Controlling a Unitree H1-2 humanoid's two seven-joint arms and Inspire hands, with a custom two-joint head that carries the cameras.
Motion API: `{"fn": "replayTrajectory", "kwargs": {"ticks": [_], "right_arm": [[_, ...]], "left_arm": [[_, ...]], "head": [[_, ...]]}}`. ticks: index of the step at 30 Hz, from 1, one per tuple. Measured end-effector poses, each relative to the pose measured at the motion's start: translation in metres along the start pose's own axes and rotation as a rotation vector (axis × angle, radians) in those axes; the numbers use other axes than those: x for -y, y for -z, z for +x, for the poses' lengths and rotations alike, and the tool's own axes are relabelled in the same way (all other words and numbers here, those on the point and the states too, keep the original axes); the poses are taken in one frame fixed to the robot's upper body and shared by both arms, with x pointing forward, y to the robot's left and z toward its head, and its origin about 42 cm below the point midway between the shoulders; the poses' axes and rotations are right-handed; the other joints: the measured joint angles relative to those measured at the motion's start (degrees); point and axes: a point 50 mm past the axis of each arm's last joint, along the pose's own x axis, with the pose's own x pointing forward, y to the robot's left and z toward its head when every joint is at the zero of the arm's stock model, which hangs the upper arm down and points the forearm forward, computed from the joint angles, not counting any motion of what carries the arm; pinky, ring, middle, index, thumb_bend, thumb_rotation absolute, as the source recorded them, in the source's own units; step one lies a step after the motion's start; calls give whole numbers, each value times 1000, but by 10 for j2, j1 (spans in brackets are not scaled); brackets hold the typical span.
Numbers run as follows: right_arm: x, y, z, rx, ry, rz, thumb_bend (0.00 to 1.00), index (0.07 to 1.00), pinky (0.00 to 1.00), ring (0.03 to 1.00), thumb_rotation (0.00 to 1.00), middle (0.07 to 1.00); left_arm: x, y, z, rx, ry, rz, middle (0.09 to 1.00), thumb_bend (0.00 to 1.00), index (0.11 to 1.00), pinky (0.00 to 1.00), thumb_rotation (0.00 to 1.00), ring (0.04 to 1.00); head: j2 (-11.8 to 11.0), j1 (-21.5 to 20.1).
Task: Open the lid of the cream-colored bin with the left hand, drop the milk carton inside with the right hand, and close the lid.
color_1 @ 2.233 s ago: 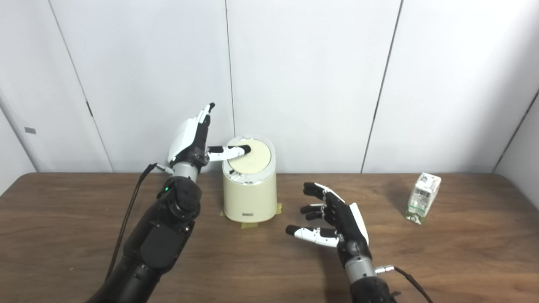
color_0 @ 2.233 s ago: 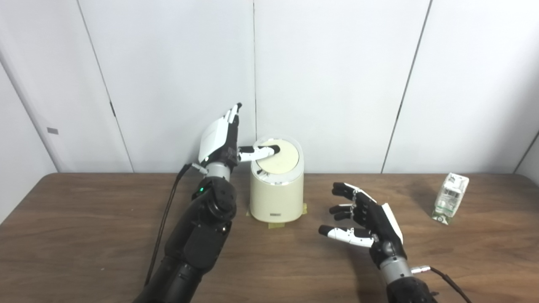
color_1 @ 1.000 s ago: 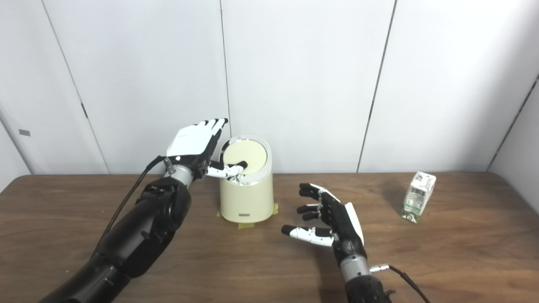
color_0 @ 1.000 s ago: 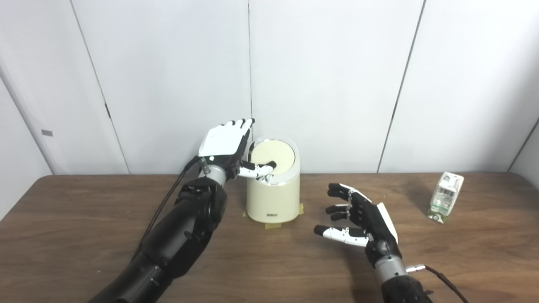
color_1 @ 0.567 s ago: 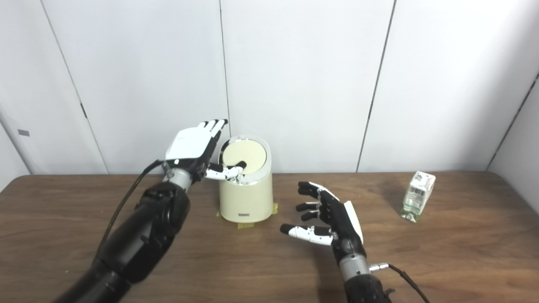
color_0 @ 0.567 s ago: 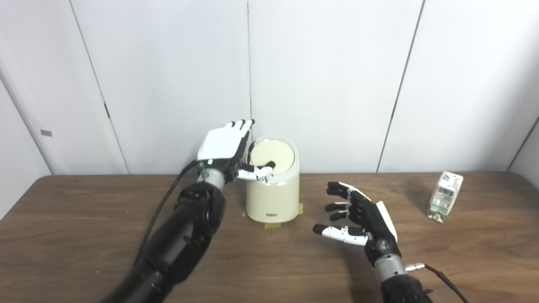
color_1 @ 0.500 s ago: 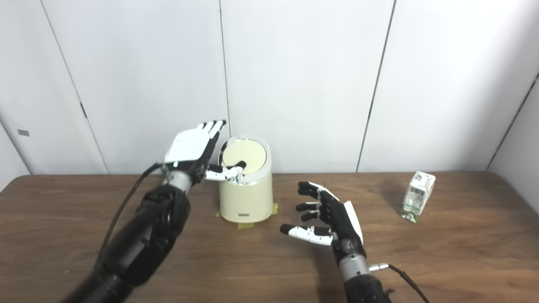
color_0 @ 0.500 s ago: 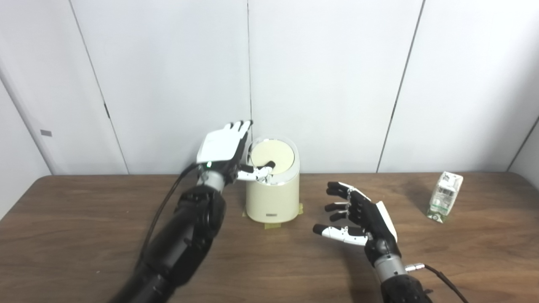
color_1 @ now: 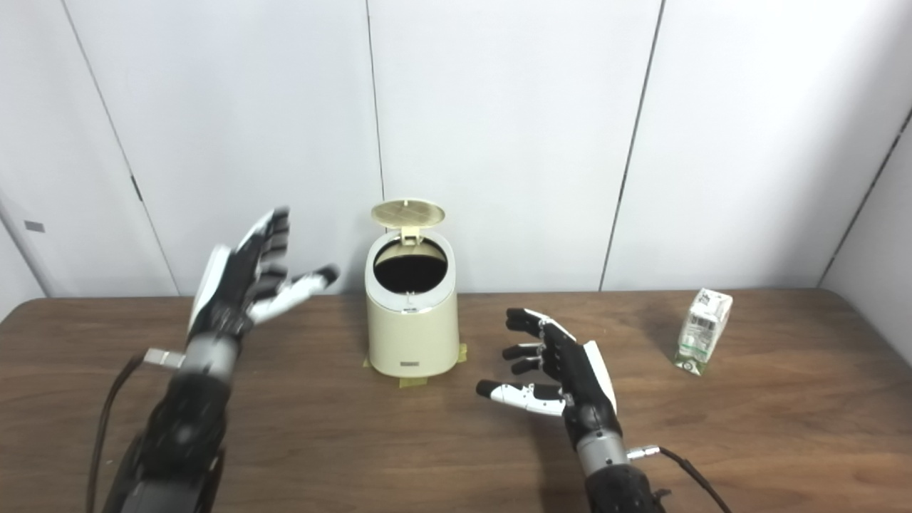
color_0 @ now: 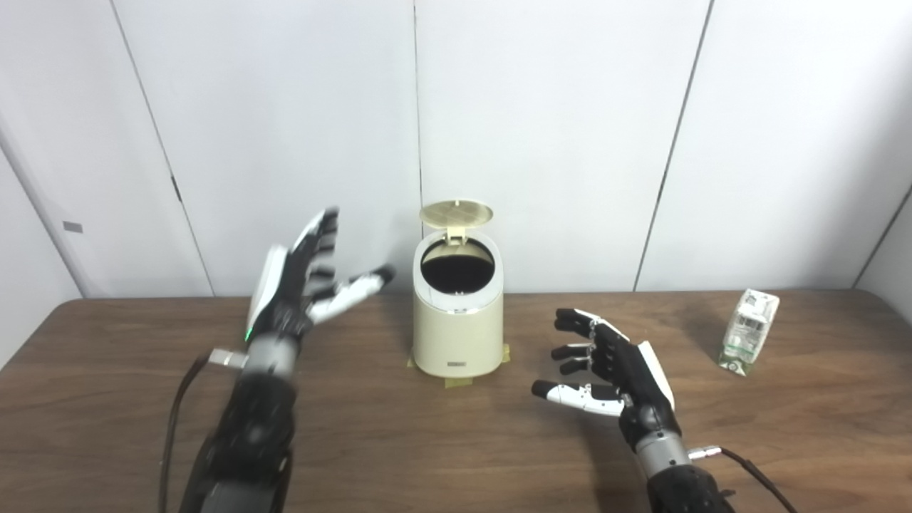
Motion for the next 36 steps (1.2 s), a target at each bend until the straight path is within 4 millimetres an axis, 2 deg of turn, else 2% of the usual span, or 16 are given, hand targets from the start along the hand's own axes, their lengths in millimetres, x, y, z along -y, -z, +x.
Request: {"fn": "replayTrajectory", "kwargs": {"ticks": [3,6,10,14,16,18,20,22,24,26,28,32,36], "right_arm": [[3,1,0,-2,10,18,705,759,544,628,110,777],[6,1,0,1,18,51,737,765,527,637,156,786],[11,1,0,7,31,62,764,760,503,612,173,786],[25,1,0,20,44,48,794,770,497,616,175,786],[34,0,2,25,56,29,783,774,501,642,136,796],[45,0,6,42,68,-24,787,769,513,682,140,801],[58,-1,13,63,76,-100,787,770,525,683,142,796],[78,-3,18,74,82,-204,781,768,550,674,131,781],[100,-11,23,92,109,-286,761,757,540,653,98,756],[116,-24,24,103,180,-341,720,734,508,619,47,728],[125,-40,26,125,258,-374,714,714,521,632,23,714],[144,-55,35,145,369,-429,744,710,557,677,71,740],[185,-60,42,101,468,-532,753,751,652,740,93,781]], "left_arm": [[-2,29,-32,-72,28,-48,776,820,802,688,295,748],[-6,46,-54,-85,28,-77,742,779,764,635,224,690],[-7,59,-74,-52,27,-101,734,759,749,609,191,667],[1,73,-85,-73,38,-126,730,739,747,582,162,663],[3,76,-88,-78,42,-127,722,735,744,585,150,658],[3,77,-88,-71,37,-126,721,725,745,613,145,668],[1,77,-88,-68,32,-125,729,719,753,635,144,676],[-1,79,-88,-74,29,-124,738,714,763,644,144,685],[-4,83,-88,-80,24,-125,743,699,768,646,143,692],[-8,86,-88,-70,24,-118,749,679,771,653,134,697],[-12,89,-85,-67,23,-115,748,668,770,653,117,697],[-16,91,-80,-50,22,-108,752,651,771,639,83,700],[-18,93,-77,-50,19,-110,747,631,774,611,42,690]], "head": [[-2,-2],[-4,-3],[-5,-9],[-12,-33],[-17,-48],[-22,-67],[-22,-69],[-28,-101],[-36,-138],[-40,-155],[-44,-166],[-49,-185],[-54,-209]]}}
